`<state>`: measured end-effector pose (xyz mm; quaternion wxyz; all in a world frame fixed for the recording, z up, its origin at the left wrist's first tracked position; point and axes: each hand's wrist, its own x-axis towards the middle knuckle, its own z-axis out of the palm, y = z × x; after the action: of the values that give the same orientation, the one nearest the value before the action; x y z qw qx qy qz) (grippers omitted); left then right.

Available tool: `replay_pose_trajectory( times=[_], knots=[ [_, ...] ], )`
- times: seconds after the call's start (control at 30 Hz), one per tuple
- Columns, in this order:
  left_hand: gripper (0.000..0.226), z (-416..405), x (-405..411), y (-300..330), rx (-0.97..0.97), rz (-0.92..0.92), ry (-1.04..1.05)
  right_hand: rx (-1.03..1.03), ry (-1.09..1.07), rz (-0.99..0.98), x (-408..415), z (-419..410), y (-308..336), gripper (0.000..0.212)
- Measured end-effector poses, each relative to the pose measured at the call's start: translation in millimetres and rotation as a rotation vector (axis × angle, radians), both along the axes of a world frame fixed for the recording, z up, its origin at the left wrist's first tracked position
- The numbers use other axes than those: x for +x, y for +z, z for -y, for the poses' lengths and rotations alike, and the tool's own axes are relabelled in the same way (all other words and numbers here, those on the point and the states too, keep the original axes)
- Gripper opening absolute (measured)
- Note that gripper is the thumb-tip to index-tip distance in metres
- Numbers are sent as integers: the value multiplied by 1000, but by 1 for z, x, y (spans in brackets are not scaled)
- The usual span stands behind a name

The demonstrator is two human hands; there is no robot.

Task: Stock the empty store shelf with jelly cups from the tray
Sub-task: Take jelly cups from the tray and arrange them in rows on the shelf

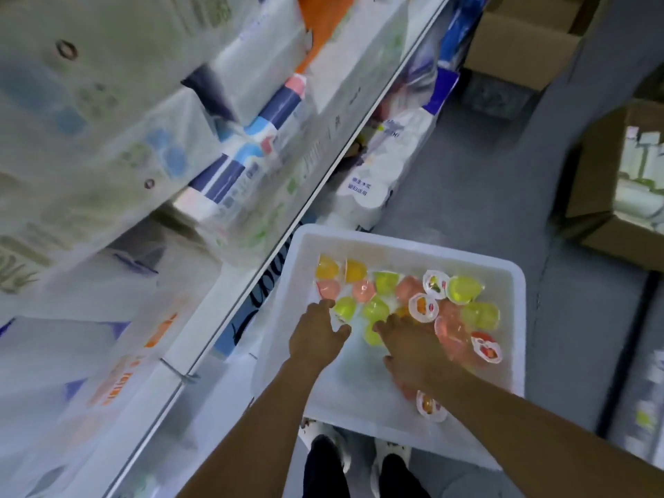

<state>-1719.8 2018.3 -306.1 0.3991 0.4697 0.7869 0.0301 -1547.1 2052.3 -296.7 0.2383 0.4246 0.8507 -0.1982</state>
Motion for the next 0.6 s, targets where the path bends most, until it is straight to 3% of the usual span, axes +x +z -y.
replay_pose_trajectory(
  times=[0.13,0.23,0.37,0.47,0.6],
  knots=[
    [60,-6,8,-47,13,-110,-114,138,183,26,-11,-2,-35,64],
    [61,-13,13,-69,21,-196,-210,236,261,-9,-12,-2,-70,46],
    [53,-20,19,-79,30,-362,-290,317,411,115,-18,3,-95,26],
    [51,-18,17,-80,27,-279,-226,284,409,86,-18,3,-103,20],
    [53,-6,7,-57,26,-61,-11,214,302,40,-16,-4,-61,32]
  ],
)
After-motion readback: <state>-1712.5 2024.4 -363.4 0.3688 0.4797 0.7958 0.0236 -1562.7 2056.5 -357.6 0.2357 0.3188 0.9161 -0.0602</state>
